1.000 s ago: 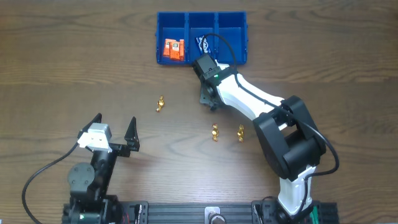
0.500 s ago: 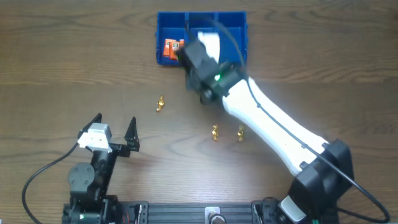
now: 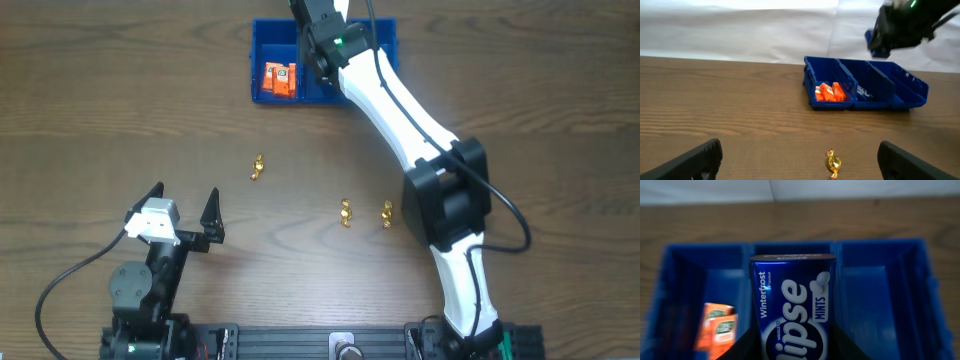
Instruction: Sort Candies Into Trays
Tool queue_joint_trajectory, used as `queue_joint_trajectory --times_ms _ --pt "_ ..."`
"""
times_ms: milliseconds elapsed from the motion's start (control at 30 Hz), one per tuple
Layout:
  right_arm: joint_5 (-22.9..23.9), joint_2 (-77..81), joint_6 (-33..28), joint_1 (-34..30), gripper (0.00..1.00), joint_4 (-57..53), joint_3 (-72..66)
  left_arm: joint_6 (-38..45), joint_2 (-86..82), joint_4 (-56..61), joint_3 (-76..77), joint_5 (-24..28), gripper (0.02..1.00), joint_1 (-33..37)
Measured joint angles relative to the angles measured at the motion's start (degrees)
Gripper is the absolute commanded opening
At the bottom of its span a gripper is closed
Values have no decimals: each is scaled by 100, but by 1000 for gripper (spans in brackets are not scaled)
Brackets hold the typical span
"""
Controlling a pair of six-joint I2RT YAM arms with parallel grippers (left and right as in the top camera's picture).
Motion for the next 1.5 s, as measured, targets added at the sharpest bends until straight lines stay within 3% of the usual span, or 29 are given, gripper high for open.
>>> queue_joint_trajectory --times_ms 333,433,667,1000,1200,1500 --pt "-166 319 -13 -48 264 278 0 0 0 2 0 0 998 -2" --pt "-166 319 -13 -48 421 278 0 2 0 2 0 0 998 -2" --pt "-170 319 -76 -7 595 258 0 0 0 2 0 0 998 0" --pt "-140 295 20 413 617 -549 7 0 0 2 0 0 998 -2" --pt "-380 13 745 1635 621 -1596 17 0 2 2 0 0 998 -2" --pt "-505 400 1473 2100 617 -1698 17 0 0 2 0 0 998 -2"
